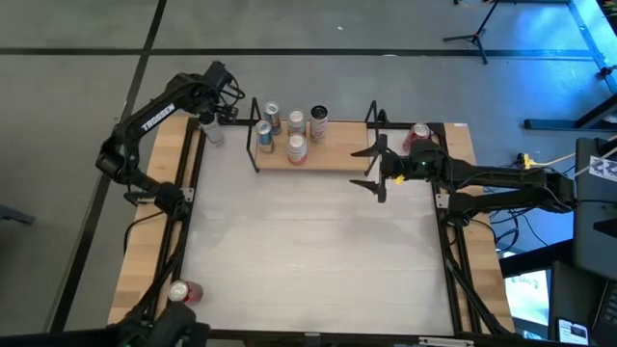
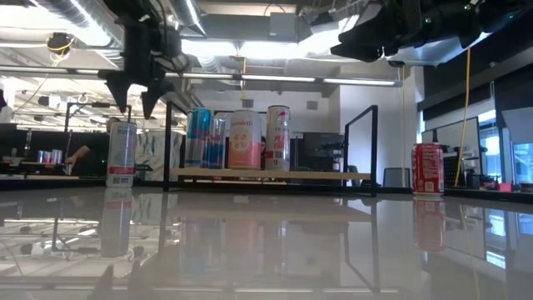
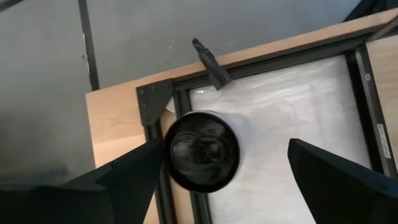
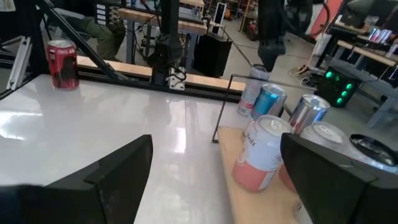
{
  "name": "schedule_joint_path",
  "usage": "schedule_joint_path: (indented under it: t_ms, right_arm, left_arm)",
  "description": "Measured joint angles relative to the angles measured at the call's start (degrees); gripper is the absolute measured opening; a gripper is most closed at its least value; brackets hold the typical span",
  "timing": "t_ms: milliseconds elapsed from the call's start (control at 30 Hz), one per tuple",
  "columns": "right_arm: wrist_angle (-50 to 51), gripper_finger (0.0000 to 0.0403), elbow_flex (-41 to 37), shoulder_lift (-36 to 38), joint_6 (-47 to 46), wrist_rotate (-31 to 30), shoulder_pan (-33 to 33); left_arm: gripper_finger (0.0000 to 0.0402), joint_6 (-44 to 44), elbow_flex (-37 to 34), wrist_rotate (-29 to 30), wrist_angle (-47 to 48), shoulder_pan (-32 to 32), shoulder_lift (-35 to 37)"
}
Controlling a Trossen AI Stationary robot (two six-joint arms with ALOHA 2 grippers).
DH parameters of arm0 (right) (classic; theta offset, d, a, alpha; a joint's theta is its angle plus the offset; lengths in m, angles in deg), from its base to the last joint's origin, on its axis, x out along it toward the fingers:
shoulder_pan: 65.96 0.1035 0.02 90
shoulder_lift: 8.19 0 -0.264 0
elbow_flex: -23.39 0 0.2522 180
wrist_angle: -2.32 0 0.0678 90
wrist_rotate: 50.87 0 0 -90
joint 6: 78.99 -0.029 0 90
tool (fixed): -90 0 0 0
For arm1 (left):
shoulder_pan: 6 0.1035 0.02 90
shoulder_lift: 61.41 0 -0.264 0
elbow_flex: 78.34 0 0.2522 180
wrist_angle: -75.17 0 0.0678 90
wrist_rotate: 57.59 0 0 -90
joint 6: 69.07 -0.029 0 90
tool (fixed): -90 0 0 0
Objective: Place canned beverage on shelf
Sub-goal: Put the white and pink soda can aligned with the other white pink soda can on the shelf
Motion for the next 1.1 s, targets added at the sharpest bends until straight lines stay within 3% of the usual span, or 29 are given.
schedule_joint_path:
  t_ms: [167,467,733,1100]
  right_arm:
    - [-1.02,0.0349,0.01,0.0,1.26,-0.02,0.0]
    - [-1.35,0.0349,-0.01,0.0,1.29,0.0,0.0]
    - [-0.34,0.0349,0.0,0.0,1.28,0.07,0.0]
    - [-0.26,0.0349,0.0,0.0,1.27,0.09,0.0]
  left_arm:
    - [0.0335,0.48,0.03,1.46,-0.33,0.2,-1.43]
    - [0.0335,2.34,0.03,9.29,1.11,-1.79,-5.55]
    - [0.0335,3.34,0.03,9.63,3.18,-1.77,-8.26]
    - [0.0335,3.01,0.03,3.53,5.23,-0.59,-8.37]
